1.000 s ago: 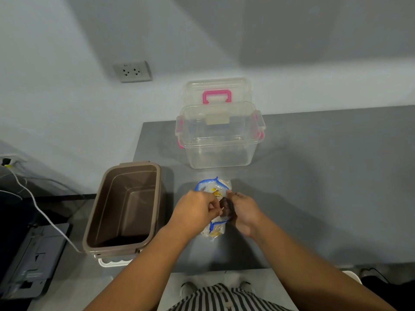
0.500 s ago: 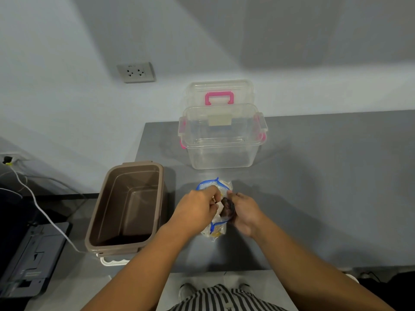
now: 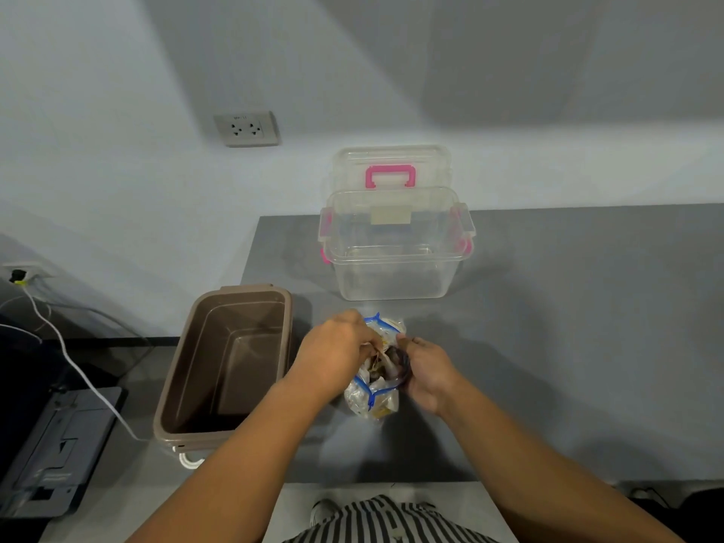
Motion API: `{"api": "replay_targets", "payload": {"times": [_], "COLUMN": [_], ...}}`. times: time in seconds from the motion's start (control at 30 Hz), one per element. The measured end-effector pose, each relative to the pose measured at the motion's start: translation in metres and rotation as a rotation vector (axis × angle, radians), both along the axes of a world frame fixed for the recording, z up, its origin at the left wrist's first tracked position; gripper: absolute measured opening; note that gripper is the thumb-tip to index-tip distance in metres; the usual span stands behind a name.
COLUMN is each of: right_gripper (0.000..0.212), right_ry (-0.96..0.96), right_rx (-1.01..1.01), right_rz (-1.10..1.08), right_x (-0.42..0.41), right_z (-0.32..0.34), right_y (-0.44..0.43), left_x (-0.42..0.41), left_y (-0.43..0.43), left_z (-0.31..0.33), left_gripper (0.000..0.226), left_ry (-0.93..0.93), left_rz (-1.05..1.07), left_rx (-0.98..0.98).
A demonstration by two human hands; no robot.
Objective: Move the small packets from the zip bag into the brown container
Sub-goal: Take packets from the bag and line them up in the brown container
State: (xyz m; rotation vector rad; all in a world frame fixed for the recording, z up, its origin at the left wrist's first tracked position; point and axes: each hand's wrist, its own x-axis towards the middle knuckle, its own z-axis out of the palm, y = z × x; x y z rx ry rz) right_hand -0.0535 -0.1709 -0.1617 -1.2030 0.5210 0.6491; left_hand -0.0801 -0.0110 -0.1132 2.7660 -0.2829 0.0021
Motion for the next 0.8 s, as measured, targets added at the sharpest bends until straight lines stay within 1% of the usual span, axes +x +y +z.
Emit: {"api": "replay_targets", "payload": {"times": [0.1,0.2,0.3,0.37,0.43,0.47,0.53,0.67,0.8], "right_gripper": [0.02,0.026,0.023,0.025,0.033,0.032,0.02,0.02,0.019], "right_ry": [0.0,0.003,0.001,0.004,0.006,0.003,0.002,0.002,0.011], "right_rx": [-0.005,-0.014,-0.013,-0.01,-0.025,-0.017,-0.005,-0.008,0.012], "right_rz": [0.004,0.017,0.033,0.036,0.022,0.026,0.027,0.021,-0.005], "right_x": [0.002,0.004,0.004,0.005,0.006,0.006,0.006,0.006,0.005], "right_z": [0.002,0.004,0.007,0.009,0.009,0.01,0.012,0.012,0.011], "right_y": [0.004,0.01,0.016,0.02,0.025,0.028,0.033,0.038,0.043], "left_x": [0.001,0.001,-0.002,-0.004,-0.004,-0.003,-0.001,0.002,0.007], "left_y": [0.015,0.038,0.07,0.092,0.115,0.126,0.143,0.157,0.158], "left_z": [0.016,0.042,0.067,0.079,0.085,0.085,0.081,0.06,0.032], "left_gripper": [0.016,0.014,0.015,0.015,0.014,0.013,0.011,0.008,0.016], "left_ry": [-0.087,-0.123,-0.138,-0.108,-0.073,-0.051,0.004,0.117,0.198], "left_rz": [0.036,0.091,0.234,0.338,0.406,0.431,0.444,0.373,0.326], "left_rx": [-0.13,-0.218,-0.288,-0.347,-0.293,-0.243,-0.15,0.021,0.147]}}
